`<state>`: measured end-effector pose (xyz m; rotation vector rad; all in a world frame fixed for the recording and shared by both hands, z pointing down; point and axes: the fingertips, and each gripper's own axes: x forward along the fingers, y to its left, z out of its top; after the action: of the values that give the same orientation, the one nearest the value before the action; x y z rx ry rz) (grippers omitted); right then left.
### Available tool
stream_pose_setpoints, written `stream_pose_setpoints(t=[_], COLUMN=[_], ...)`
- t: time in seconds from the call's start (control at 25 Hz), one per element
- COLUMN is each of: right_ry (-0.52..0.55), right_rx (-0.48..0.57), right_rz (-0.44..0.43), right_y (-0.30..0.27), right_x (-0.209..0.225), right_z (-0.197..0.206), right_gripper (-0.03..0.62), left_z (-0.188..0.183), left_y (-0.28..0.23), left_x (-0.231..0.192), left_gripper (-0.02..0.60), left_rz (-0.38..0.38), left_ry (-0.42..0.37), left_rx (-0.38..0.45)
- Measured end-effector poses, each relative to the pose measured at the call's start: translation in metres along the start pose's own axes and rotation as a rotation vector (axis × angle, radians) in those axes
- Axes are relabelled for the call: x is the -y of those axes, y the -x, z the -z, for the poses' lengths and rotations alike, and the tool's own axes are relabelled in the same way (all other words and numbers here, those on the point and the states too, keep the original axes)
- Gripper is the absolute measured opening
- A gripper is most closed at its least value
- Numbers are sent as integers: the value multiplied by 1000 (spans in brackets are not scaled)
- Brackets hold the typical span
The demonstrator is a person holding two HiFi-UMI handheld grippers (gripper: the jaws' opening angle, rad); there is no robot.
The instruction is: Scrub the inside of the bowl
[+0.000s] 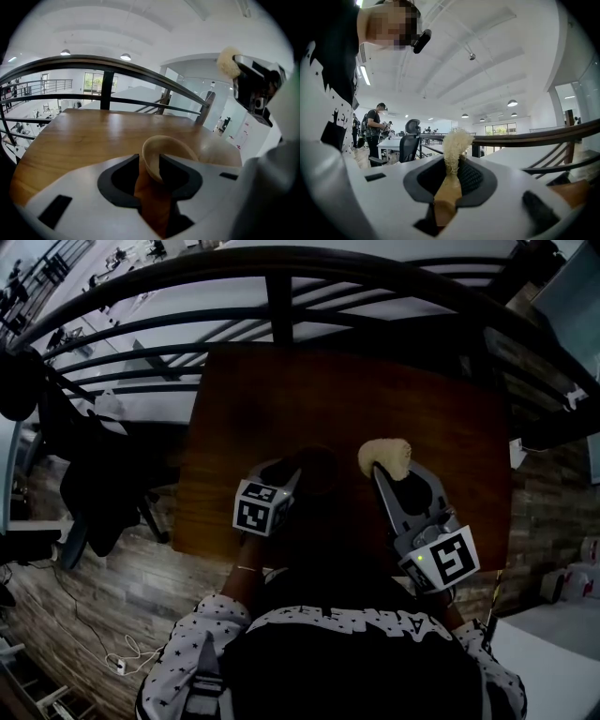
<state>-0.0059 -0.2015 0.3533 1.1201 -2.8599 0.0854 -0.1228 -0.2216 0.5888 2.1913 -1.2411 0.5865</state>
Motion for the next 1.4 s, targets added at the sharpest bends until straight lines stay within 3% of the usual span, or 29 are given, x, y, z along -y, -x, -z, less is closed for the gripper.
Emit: stream_pose_setpoints(t=[0.32,0.72,1.0,1.24,1.4], right_ry=[-14,-32,-25,-8,-38], right_rx=[-13,-6,-13,-23,-10], right_rz=[3,41,59,53,57], right_y=[-3,2,7,13,9], right_x=[9,15,14,16,11], right_z=[7,7,9,12,9], right_gripper=[61,61,61,61,61], left_z=[0,2,2,-7,-18], left_y=[-9,-18,-19,-12,-3], left_x=[-3,2,1,7,7], left_gripper=[123,120,35,26,25], left_rz=[2,16,11,18,-11], left_ry=[3,-48,-59,-33,-85], left_rx=[-21,-78,-122,-87,-52])
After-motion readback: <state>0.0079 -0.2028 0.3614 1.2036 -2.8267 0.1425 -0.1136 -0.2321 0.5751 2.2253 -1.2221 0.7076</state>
